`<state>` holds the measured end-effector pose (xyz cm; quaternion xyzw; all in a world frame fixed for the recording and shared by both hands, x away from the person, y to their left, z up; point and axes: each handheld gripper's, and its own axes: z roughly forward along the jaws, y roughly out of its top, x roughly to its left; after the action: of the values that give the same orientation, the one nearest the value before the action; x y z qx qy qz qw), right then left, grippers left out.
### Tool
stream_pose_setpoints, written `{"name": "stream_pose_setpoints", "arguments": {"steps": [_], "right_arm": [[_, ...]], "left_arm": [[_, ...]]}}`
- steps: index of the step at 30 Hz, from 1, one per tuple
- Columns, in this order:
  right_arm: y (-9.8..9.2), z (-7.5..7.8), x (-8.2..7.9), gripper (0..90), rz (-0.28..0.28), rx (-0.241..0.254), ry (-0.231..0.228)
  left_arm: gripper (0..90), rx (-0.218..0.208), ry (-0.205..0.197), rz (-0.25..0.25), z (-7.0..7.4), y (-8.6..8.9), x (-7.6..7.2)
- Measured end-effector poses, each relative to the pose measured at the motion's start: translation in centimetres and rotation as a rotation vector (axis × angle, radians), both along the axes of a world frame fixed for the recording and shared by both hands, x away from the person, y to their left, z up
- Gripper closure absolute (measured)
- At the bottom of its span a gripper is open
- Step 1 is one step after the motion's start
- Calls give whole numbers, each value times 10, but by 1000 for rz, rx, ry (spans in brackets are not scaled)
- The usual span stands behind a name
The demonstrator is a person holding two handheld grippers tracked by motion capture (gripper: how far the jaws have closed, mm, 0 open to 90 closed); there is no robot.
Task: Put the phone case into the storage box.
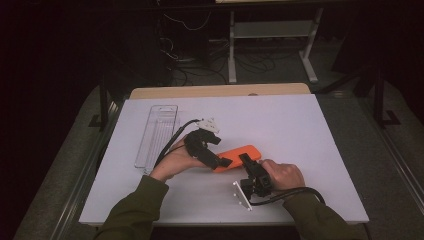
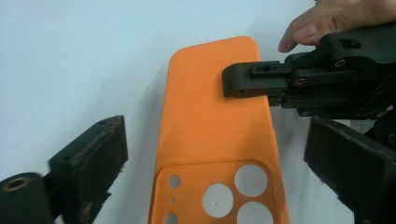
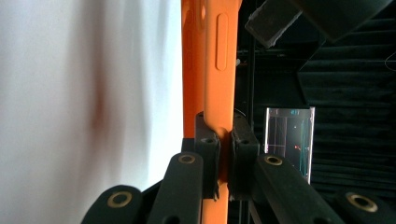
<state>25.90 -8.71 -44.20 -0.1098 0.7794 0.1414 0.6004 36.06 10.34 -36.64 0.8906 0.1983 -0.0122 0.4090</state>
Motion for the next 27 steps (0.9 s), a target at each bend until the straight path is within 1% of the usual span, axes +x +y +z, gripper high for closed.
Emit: {"name": "stream_pose_setpoints", "arguments": {"steps": [2, 3, 4, 8, 10, 12, 14, 15, 16, 18, 21, 23, 24, 27], "right_arm": [[-2, 0, 1, 832, -4, -5, 4], [-2, 0, 1, 833, -10, 1, 7], [-3, 0, 2, 832, -9, 1, 5], [-5, 0, 3, 832, -20, 5, 14], [-7, 1, 4, 831, -27, 8, 15], [-9, 1, 5, 831, -31, 13, 19], [-10, 1, 7, 831, -39, 15, 20], [-12, 2, 8, 830, -42, 3, 25], [-12, 1, 8, 830, -45, 14, 29], [-14, 1, 9, 830, -48, 18, 28], [-16, 2, 10, 830, -59, 21, 37], [-17, 2, 12, 830, -63, 24, 41], [-18, 2, 12, 830, -67, 26, 40], [-21, 3, 13, 830, -74, 31, 42]], "left_arm": [[23, 7, -6, 2, 1, 1, -1], [6, 7, -12, 0, 1, 2, 0], [0, 5, -6, 0, 1, 3, 0], [0, 0, -11, 14, 2, 6, -1], [0, 3, -17, 6, 3, 8, -1], [0, 0, -18, 9, 3, 10, -2], [0, 0, -29, 10, 2, 12, -2], [0, 0, -20, 14, 2, 13, -2], [0, -2, -21, 15, 2, 14, -2], [0, -6, -29, 17, 2, 16, -3], [0, -18, -27, 29, 1, 18, -5], [0, -9, -29, 21, 0, 21, -4], [0, -3, -36, 18, 0, 22, -5], [0, 0, -37, 21, -2, 25, -6]]}}
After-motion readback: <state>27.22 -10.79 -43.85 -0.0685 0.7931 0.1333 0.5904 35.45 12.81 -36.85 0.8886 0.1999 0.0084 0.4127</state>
